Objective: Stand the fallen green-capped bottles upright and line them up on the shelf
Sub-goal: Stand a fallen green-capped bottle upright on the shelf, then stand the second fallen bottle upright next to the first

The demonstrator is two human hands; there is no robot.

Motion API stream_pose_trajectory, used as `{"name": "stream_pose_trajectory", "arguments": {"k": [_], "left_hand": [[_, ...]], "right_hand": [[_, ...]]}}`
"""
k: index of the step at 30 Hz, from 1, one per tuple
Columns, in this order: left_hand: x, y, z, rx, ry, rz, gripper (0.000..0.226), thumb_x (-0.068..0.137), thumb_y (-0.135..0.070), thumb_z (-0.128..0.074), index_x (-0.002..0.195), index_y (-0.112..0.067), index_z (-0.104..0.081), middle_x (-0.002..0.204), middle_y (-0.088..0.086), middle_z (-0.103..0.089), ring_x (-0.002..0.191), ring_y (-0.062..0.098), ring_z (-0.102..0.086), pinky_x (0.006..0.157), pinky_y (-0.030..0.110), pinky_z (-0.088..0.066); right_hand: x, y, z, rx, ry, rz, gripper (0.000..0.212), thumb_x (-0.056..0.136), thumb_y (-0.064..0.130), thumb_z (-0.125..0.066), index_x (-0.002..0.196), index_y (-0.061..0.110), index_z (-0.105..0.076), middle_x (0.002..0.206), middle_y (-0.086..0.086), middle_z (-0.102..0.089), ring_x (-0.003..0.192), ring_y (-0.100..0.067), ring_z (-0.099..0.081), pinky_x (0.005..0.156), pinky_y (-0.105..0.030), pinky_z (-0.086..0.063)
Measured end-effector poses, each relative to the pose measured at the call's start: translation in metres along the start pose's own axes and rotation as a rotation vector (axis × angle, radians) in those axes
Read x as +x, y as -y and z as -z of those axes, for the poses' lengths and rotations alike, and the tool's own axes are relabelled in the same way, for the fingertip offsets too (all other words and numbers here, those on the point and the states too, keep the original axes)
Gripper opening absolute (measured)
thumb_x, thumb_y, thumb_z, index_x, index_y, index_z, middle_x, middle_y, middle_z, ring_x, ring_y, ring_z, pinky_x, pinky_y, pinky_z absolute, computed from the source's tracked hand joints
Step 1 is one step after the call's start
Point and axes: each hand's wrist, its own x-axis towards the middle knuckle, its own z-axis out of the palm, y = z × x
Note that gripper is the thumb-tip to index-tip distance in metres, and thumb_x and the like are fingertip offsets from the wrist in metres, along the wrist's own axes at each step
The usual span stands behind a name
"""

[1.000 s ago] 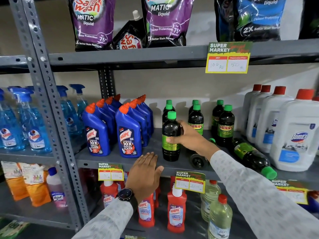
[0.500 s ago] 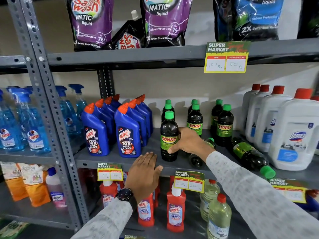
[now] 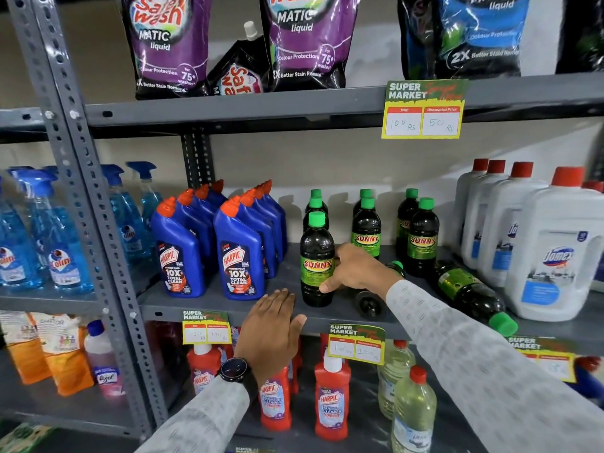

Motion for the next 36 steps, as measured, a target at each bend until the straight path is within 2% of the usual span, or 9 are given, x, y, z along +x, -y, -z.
{"name": "stream_pose_trajectory", "arguments": {"k": [4,8,10,12,16,20,26,30,36], "left_hand": [[0.000,0.002,-0.001,0.008,-0.006,-0.003,0.072,0.103,-0.059,-0.010,0.156,-0.014,-0.034,0.162,0.007,-0.038,0.151,0.019,-0.030,0.125,0.038,-0.021],[0.003,-0.001,0.000,-0.002,-0.016,0.010,0.082,0.100,-0.063,-0.002,0.153,-0.013,-0.039,0.160,0.008,-0.042,0.149,0.019,-0.034,0.124,0.039,-0.024],[0.007,-0.004,0.002,-0.012,-0.029,0.022,0.085,0.099,-0.061,0.001,0.151,-0.010,-0.042,0.158,0.011,-0.045,0.148,0.021,-0.037,0.124,0.040,-0.026],[0.009,-0.007,0.001,-0.010,-0.030,0.025,0.082,0.100,-0.059,-0.004,0.151,-0.008,-0.043,0.158,0.013,-0.044,0.148,0.022,-0.036,0.124,0.040,-0.024],[0.012,-0.010,0.000,-0.008,-0.030,0.040,0.080,0.100,-0.057,-0.006,0.150,-0.007,-0.044,0.156,0.013,-0.046,0.147,0.023,-0.039,0.124,0.038,-0.023],[0.011,-0.009,-0.002,-0.013,-0.053,0.034,0.084,0.100,-0.058,-0.003,0.145,-0.006,-0.051,0.150,0.014,-0.054,0.141,0.025,-0.047,0.122,0.040,-0.029],[0.010,-0.011,0.001,-0.014,-0.041,0.043,0.079,0.100,-0.055,-0.007,0.148,-0.007,-0.047,0.154,0.013,-0.050,0.144,0.025,-0.043,0.123,0.040,-0.026],[0.010,-0.011,0.001,-0.021,-0.047,0.039,0.077,0.101,-0.055,-0.009,0.147,-0.007,-0.048,0.153,0.013,-0.051,0.143,0.024,-0.044,0.123,0.040,-0.026],[0.009,-0.011,-0.002,-0.011,-0.082,0.034,0.070,0.103,-0.050,-0.017,0.140,-0.005,-0.057,0.144,0.015,-0.059,0.136,0.026,-0.052,0.119,0.041,-0.034]], "right_hand": [[-0.012,0.002,0.011,-0.014,-0.002,0.055,0.067,0.063,0.010,-0.095,0.123,0.014,-0.066,0.111,-0.002,-0.074,0.107,-0.023,-0.068,0.098,-0.040,-0.053],[-0.023,-0.009,0.038,0.061,-0.281,0.032,0.064,0.079,0.008,-0.078,0.139,0.014,-0.059,0.106,-0.003,-0.073,0.090,-0.022,-0.071,0.084,-0.036,-0.059],[-0.028,-0.019,0.051,-0.055,-0.424,-0.028,0.038,0.083,0.015,-0.070,0.120,0.011,-0.069,0.095,-0.006,-0.073,0.085,-0.029,-0.072,0.078,-0.037,-0.060],[-0.039,-0.028,0.061,-0.143,-0.401,-0.115,0.016,0.087,0.025,-0.072,0.087,0.010,-0.066,0.078,-0.006,-0.067,0.080,-0.031,-0.071,0.069,-0.033,-0.054],[-0.050,-0.046,0.063,0.022,-0.158,-0.411,0.059,0.080,0.059,-0.078,0.098,0.009,-0.052,0.097,-0.009,-0.062,0.074,-0.032,-0.073,0.068,-0.040,-0.063],[-0.050,-0.052,0.050,0.328,0.010,-0.539,0.069,0.076,0.064,-0.079,0.117,0.018,-0.048,0.112,-0.017,-0.061,0.085,-0.034,-0.072,0.061,-0.041,-0.065],[-0.053,-0.057,0.045,0.592,-0.038,-0.547,0.054,0.076,0.034,-0.090,0.117,0.012,-0.062,0.104,-0.018,-0.069,0.085,-0.035,-0.074,0.069,-0.047,-0.065],[-0.057,-0.057,0.051,0.602,-0.051,-0.519,0.047,0.073,0.029,-0.092,0.108,0.013,-0.065,0.106,-0.020,-0.069,0.087,-0.037,-0.075,0.076,-0.054,-0.063],[-0.058,-0.045,0.069,0.590,-0.270,-0.308,0.061,0.071,0.032,-0.092,0.117,0.012,-0.058,0.107,-0.014,-0.070,0.086,-0.029,-0.074,0.052,-0.039,-0.062]]}}
